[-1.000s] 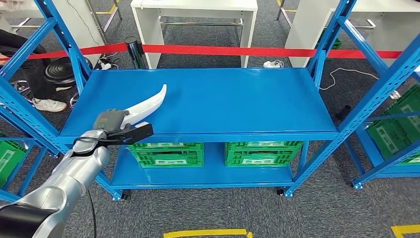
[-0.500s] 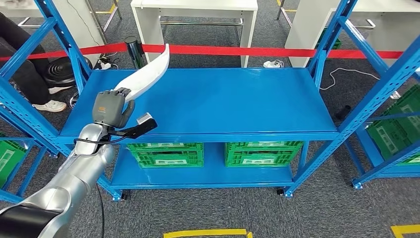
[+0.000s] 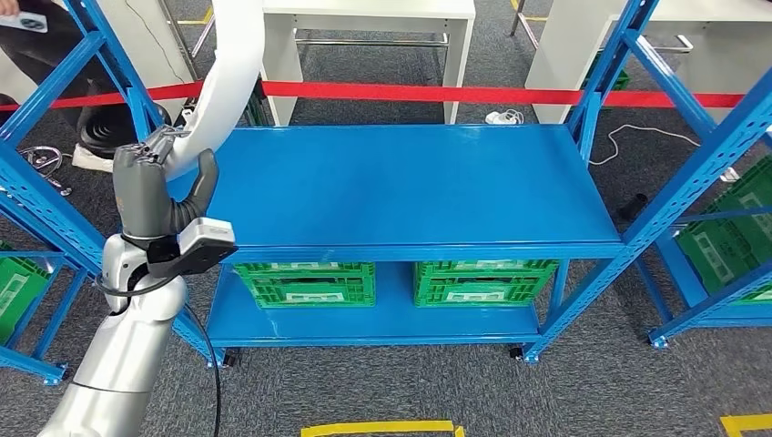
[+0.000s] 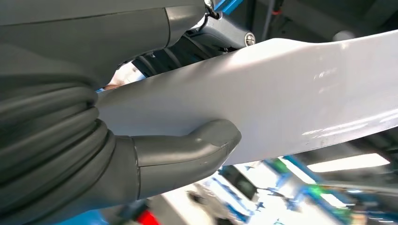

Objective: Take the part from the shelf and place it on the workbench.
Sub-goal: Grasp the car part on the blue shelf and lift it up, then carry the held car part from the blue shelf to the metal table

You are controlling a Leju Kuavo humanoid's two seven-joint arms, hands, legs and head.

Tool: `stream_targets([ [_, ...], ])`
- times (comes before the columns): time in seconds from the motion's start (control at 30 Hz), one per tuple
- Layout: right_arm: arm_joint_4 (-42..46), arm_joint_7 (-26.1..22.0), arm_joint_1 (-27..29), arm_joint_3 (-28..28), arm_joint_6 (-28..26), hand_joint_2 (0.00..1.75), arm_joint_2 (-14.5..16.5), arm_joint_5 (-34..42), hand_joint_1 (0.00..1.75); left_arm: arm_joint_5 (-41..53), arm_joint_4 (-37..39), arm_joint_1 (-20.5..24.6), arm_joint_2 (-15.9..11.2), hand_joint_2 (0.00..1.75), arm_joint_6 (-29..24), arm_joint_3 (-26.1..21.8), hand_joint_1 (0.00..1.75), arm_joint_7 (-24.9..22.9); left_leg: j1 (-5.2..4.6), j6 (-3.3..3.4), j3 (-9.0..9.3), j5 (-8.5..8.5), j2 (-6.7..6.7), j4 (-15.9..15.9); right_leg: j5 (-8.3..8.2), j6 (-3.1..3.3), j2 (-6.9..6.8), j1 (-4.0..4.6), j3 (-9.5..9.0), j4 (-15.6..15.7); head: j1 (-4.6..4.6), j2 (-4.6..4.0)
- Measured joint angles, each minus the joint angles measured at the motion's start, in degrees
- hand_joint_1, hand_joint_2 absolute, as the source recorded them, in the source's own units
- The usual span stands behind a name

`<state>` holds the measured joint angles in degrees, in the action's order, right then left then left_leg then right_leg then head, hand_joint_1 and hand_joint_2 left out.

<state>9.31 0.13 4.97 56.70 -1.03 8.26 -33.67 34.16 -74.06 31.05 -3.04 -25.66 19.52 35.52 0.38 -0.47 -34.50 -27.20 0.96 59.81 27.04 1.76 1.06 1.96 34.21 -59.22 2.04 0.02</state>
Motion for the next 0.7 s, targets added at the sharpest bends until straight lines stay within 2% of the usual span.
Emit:
stream_targets([
  [0.1, 0.0, -0.13, 0.01, 0.02, 0.01, 0.0, 0.0, -0.63, 0.0, -8.09, -7.41, -3.22, -0.72, 1.75, 7.27, -0.06, 1.75, 3.76, -0.02, 0.03, -0.02, -0.03, -0.07, 0.01, -0.01, -0.03, 0.06, -0.03, -0.01, 0.02, -0.01, 0.0],
  [0.23, 0.0, -0.03, -0.04, 0.02, 0.02, 0.0, -0.01, -1.5, 0.0, -16.13, -17.76, -7.68, -2.0, 1.75, 16.58, 0.44, 1.75, 4.64, -0.2, 0.35, -0.05, -0.23, -0.07, 0.12, 0.07, -0.37, 0.05, -0.23, -0.06, 0.1, -0.01, 0.0],
  [0.3, 0.0, 0.02, -0.05, 0.03, 0.01, 0.0, -0.02, -1.84, 0.0, -18.87, -22.13, -9.28, -2.99, 1.75, 18.63, 1.19, 1.75, 4.74, -0.29, 0.54, -0.05, -0.31, -0.06, 0.19, 0.09, -0.58, 0.04, -0.32, -0.1, 0.11, -0.02, 0.0],
  [0.4, 0.01, 0.05, -0.05, 0.02, 0.07, 0.0, -0.09, -2.31, 0.0, -19.91, -27.05, -10.51, -4.34, 1.75, 18.75, 2.55, 1.75, 4.78, -0.21, 1.07, 0.23, 0.22, -0.17, -0.21, -0.09, -1.08, 0.04, -0.38, -0.2, 0.22, -0.02, 0.0],
  [0.43, 0.01, 0.05, -0.07, 0.02, 0.11, 0.0, -0.14, -2.47, 0.0, -19.88, -28.15, -10.72, -4.61, 1.75, 18.6, 2.91, 1.75, 4.76, -0.06, 1.36, 0.44, 0.61, -0.26, -0.66, 0.41, -1.27, 0.04, -0.34, -0.04, -0.22, 0.03, 0.0],
  [0.47, 0.02, 0.0, -0.11, 0.02, 0.17, 0.0, -0.17, -2.62, 0.0, -19.77, -29.04, -10.88, -4.8, 1.75, 18.47, 3.21, 1.75, 4.74, 0.1, 1.64, 0.59, 0.97, -0.38, -1.14, 1.6, -1.45, 0.05, -0.27, 0.51, -1.6, 0.07, 0.0],
  [0.5, 0.02, -0.1, -0.15, 0.02, 0.24, 0.0, -0.2, -2.75, 0.0, -19.54, -29.69, -11.05, -4.9, 1.75, 18.37, 3.45, 1.75, 4.73, 0.2, 1.84, 0.67, 1.24, -0.5, -1.46, 3.42, -1.62, 0.04, -0.23, 1.53, -4.14, 0.13, 0.0],
  [0.57, 0.02, -0.47, -0.24, 0.02, 0.33, 0.0, -0.22, -2.96, 0.0, -18.89, -30.41, -11.52, -5.02, 1.75, 18.15, 3.79, 1.75, 4.7, 0.05, 2.02, 0.46, 1.41, -0.64, -1.47, 7.47, -2.01, 0.09, -0.16, 4.39, -11.43, 0.15, 0.0],
  [0.6, 0.02, -0.65, -0.28, 0.02, 0.4, 0.0, -0.24, -3.05, 0.0, -18.56, -30.57, -11.84, -5.07, 1.75, 18.03, 3.92, 1.75, 4.69, -0.03, 2.0, 0.27, 1.46, -0.68, -1.32, 8.52, -2.17, 0.09, -0.15, 5.32, -14.29, 0.14, 0.0],
  [0.63, 0.02, -0.78, -0.32, 0.02, 0.48, 0.0, -0.26, -3.19, 0.0, -18.23, -30.67, -12.18, -5.12, 1.75, 17.89, 4.03, 1.75, 4.66, -0.06, 1.96, 0.03, 1.5, -0.71, -1.1, 8.54, -2.29, 0.1, -0.16, 5.4, -15.37, 0.14, 0.0],
  [0.67, 0.02, -0.8, -0.34, 0.02, 0.57, 0.0, -0.29, -3.34, 0.0, -17.89, -30.78, -12.52, -5.19, 1.75, 17.69, 4.12, 1.75, 4.64, -0.04, 1.87, -0.28, 1.56, -0.7, -0.81, 7.62, -2.43, 0.1, -0.22, 4.48, -14.35, 0.14, 0.0],
  [0.7, 0.02, -0.7, -0.33, 0.02, 0.64, 0.0, -0.38, -3.48, 0.0, -17.58, -30.93, -12.83, -5.28, 1.75, 17.46, 4.19, 1.75, 4.62, 0.04, 1.72, -0.67, 1.63, -0.66, -0.44, 6.04, -2.6, 0.09, -0.35, 2.49, -11.17, 0.15, 0.0],
])
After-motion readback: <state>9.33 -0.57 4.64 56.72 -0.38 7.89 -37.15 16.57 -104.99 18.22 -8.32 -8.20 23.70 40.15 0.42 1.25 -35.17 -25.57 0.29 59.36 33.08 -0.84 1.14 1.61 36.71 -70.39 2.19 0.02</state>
